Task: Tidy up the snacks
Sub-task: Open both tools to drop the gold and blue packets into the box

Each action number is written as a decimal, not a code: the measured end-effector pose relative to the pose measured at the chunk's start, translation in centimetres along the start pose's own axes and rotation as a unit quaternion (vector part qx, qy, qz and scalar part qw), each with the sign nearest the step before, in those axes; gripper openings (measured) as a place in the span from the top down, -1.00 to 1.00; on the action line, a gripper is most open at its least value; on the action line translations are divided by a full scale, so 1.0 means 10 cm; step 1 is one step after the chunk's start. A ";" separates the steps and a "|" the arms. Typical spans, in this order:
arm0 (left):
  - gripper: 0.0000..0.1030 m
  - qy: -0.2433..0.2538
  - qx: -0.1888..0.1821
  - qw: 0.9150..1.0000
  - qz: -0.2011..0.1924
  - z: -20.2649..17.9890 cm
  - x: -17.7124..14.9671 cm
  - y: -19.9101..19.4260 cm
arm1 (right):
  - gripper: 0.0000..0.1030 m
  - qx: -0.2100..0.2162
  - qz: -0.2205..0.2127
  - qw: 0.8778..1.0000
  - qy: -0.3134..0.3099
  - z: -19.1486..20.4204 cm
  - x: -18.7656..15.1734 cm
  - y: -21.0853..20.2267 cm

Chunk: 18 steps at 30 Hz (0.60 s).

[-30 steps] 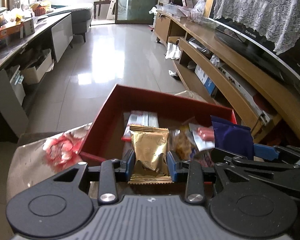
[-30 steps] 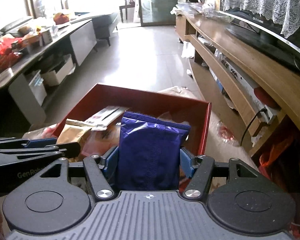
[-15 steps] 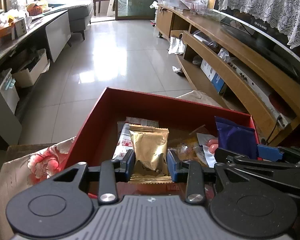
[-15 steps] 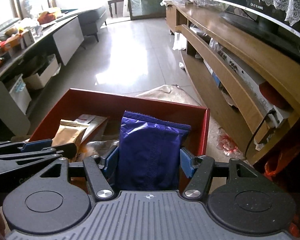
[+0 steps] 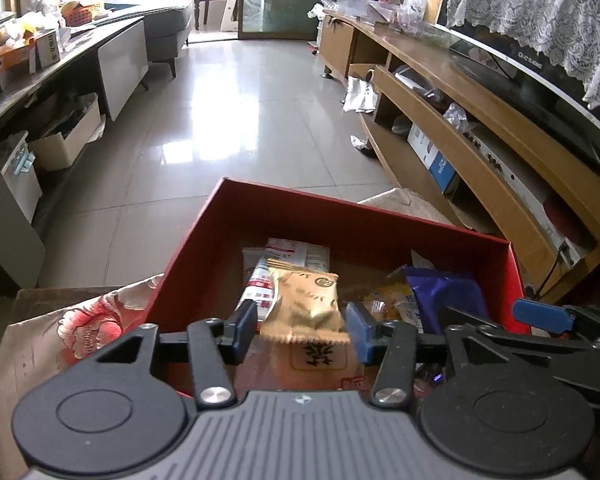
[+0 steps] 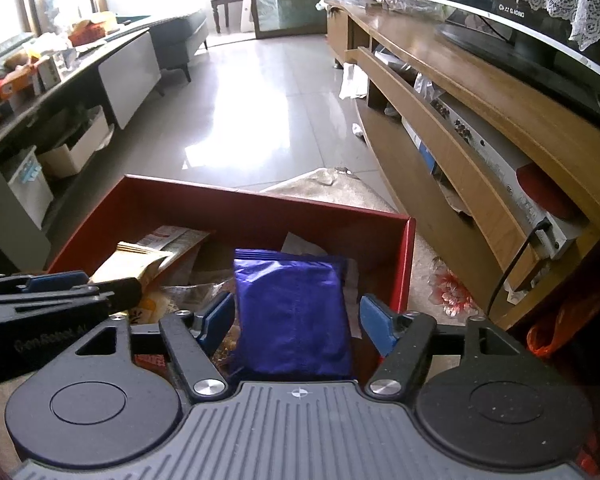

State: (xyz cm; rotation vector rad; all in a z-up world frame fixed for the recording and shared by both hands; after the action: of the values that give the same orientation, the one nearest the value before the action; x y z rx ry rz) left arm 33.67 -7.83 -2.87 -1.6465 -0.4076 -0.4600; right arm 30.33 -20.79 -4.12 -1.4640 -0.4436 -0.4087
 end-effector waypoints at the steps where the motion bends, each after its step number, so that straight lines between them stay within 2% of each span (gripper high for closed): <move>1: -0.07 -0.002 0.001 1.000 -0.001 0.01 0.00 -0.01 | -0.48 -0.001 -0.001 1.000 0.000 0.00 0.00 0.00; 11: -0.10 -0.027 0.000 1.000 -0.007 0.19 -0.02 -0.14 | -0.49 -0.004 -0.010 1.000 -0.011 0.05 -0.02 -0.11; 18: -0.11 -0.031 0.001 1.000 0.001 0.33 -0.23 -0.25 | -0.52 -0.004 -0.010 1.000 -0.027 0.13 -0.12 -0.23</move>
State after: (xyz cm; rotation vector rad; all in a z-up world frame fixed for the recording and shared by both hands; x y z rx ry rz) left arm 30.67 -4.24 -2.30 -1.6628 -0.4525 -0.4066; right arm 28.08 -19.66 -2.67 -1.4826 -0.4992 -0.3881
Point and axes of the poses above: each gripper's, at about its wrist camera, not at the fingertips, and y roughly the way its jaws point, z to its left, x to its top, the point moved 7 cm from there along y, roughly the way its jaws point, and after that the axes turned 9 degrees about z, right-handed, at the moved point
